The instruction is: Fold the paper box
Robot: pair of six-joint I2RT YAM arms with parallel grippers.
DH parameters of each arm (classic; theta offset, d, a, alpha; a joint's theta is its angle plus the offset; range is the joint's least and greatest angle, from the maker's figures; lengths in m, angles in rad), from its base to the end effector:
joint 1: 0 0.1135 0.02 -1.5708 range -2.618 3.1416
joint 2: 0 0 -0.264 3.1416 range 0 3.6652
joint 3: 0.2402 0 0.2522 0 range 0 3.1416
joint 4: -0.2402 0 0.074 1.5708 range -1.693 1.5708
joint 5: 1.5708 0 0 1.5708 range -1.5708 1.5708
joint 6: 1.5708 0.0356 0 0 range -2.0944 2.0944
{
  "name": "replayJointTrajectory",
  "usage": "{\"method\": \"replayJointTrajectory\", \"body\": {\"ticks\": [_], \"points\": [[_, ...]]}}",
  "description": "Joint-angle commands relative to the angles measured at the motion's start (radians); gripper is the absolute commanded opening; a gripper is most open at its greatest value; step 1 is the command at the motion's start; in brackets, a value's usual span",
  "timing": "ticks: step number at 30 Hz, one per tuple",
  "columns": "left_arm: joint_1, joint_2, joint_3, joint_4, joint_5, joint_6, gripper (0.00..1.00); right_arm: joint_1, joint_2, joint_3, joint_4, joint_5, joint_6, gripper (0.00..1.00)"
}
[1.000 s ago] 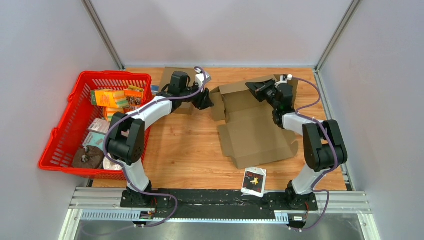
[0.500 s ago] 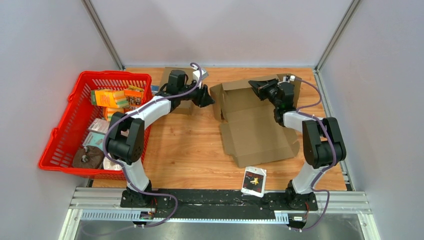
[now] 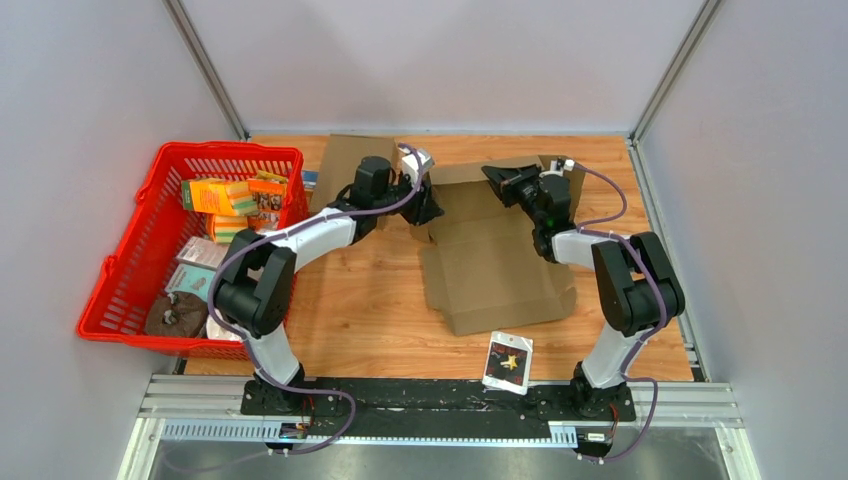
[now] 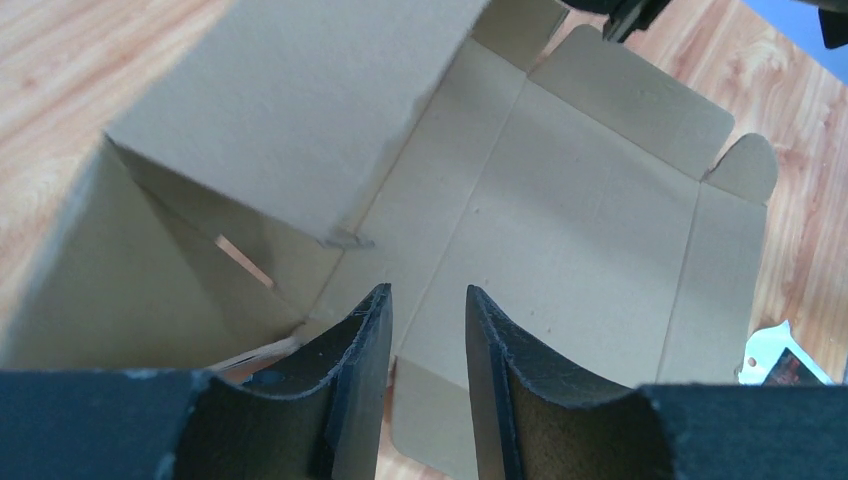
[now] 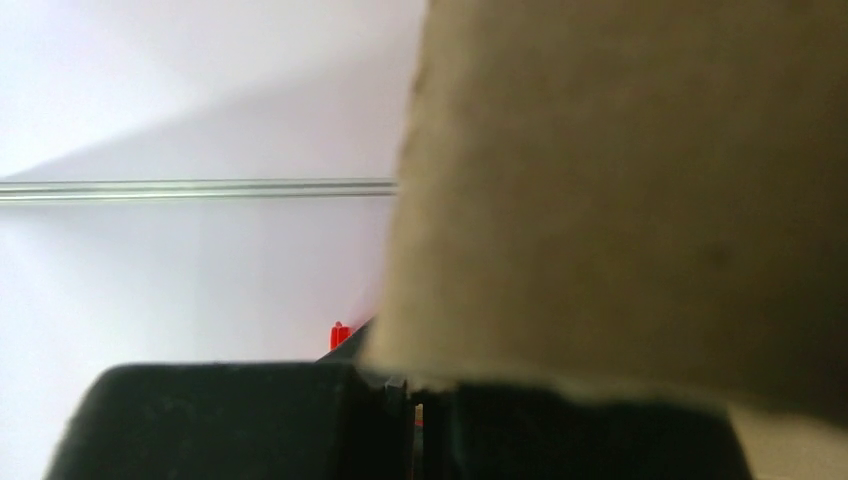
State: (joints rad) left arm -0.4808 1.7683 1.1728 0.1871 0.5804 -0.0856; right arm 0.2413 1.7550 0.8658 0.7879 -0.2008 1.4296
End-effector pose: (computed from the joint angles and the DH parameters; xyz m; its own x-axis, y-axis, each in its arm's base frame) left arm 0.3487 -0.2039 0.2434 -0.4220 0.1395 -0.8958 0.7998 0.5225 -0.2954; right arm 0.3650 0.0971 0.2096 -0.4364 0.8917 -0.1200 0.0372 0.1512 0.9878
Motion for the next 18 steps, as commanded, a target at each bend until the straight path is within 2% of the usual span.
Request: {"method": "replayJointTrajectory", "body": {"ticks": [1,7,9,11,12,15,18], "points": [[-0.027,-0.104,-0.076,0.129,-0.093,-0.025,0.41,0.003,-0.035,-0.024,0.067,0.060,0.025,0.00],[-0.022,-0.170,-0.117,0.084,-0.102,-0.006,0.43,-0.002,-0.032,-0.008,0.054,0.058,0.032,0.00],[0.010,-0.193,-0.133,0.094,-0.073,-0.040,0.45,-0.016,-0.022,-0.002,0.054,0.037,0.029,0.00],[0.043,-0.213,-0.130,0.068,-0.035,-0.080,0.61,-0.023,-0.020,-0.001,0.050,0.020,0.020,0.01],[0.080,-0.219,-0.131,0.063,-0.039,-0.089,0.74,-0.033,-0.019,0.002,0.041,0.015,0.011,0.01],[0.134,-0.236,-0.162,0.072,-0.083,-0.103,0.74,-0.036,-0.012,0.002,0.047,-0.002,0.014,0.02],[0.192,-0.224,-0.168,0.065,-0.031,-0.051,0.73,-0.037,-0.014,0.004,0.040,-0.006,0.014,0.02]]}}
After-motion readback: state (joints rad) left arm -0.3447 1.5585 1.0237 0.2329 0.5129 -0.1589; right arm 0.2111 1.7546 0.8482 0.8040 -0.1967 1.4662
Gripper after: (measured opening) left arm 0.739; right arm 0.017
